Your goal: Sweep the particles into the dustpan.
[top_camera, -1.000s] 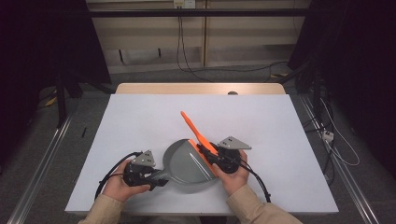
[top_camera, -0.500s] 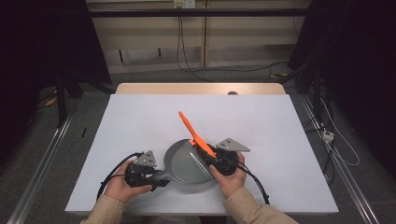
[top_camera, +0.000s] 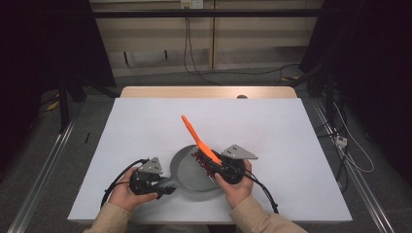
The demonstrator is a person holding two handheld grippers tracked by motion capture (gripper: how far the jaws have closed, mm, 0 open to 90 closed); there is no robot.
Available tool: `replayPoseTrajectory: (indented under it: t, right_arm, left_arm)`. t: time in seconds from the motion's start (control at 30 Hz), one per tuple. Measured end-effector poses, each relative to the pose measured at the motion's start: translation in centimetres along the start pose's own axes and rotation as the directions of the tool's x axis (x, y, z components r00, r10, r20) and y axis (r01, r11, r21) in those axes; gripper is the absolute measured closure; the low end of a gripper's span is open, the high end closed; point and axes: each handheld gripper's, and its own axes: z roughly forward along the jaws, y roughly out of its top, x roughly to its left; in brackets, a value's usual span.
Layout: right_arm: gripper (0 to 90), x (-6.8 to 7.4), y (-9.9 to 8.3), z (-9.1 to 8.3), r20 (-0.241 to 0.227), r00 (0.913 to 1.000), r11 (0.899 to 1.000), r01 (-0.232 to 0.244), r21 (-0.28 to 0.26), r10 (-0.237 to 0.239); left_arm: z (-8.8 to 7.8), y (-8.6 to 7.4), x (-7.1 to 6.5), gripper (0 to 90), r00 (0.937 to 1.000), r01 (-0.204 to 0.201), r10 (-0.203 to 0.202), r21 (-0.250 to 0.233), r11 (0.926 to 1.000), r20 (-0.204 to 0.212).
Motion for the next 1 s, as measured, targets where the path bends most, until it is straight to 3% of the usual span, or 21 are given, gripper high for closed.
replayPoseTrajectory:
  t: [0.13, 0.17, 0.4, 0.6, 0.67, 0.87, 0.93, 1.0]
  right_arm:
    - [70.4, 1.0, 0.4, 0.5, -0.023, 0.9995, 1.000, 0.022, 0.004, -0.022]
    - [70.5, 1.0, 0.5, 0.6, -0.036, 0.9993, 1.000, 0.007, -0.004, -0.007]
    - [70.6, -0.2, 2.2, 0.3, -0.047, 0.9989, 0.999, -0.008, -0.041, 0.007]
    - [70.7, -1.8, 3.6, 0.3, -0.018, 0.9997, 0.998, 0.016, -0.062, -0.017]
    - [70.7, -2.6, 3.8, 0.4, 0.012, 0.9991, 0.997, 0.042, -0.060, -0.041]
    - [70.7, -5.1, 3.4, 1.1, 0.092, 0.9927, 0.996, 0.082, -0.025, -0.079]
    - [70.8, -5.7, 3.0, 1.5, 0.089, 0.9925, 0.996, 0.085, -0.016, -0.084]
    - [70.8, -5.7, 2.5, 2.0, 0.087, 0.9890, 0.993, 0.120, -0.004, -0.119]
  left_arm:
    - [0.0, 0.0, 0.0, 61.9, 1.0000, 0.004, -0.004, -0.003, 1.0000, -0.006]
    - [0.0, 0.0, -0.1, 62.0, 1.0000, 0.007, -0.007, -0.004, 1.0000, -0.006]
    - [0.2, -0.3, 0.1, 62.1, 0.9999, 0.011, -0.011, -0.003, 0.9999, -0.004]
    - [0.1, -0.3, 0.2, 62.2, 0.9999, 0.015, -0.015, -0.002, 0.9999, -0.003]
    - [0.1, -0.4, 0.2, 62.3, 0.9998, 0.018, -0.018, -0.004, 0.9998, -0.004]
    - [0.1, -0.4, 0.3, 62.3, 0.9998, 0.019, -0.019, -0.002, 0.9998, -0.001]
    - [0.1, -0.4, 0.4, 62.3, 0.9998, 0.018, -0.018, 0.000, 0.9998, -0.002]
    - [0.1, -0.4, 0.4, 62.3, 0.9999, 0.010, -0.010, 0.011, 0.9999, -0.001]
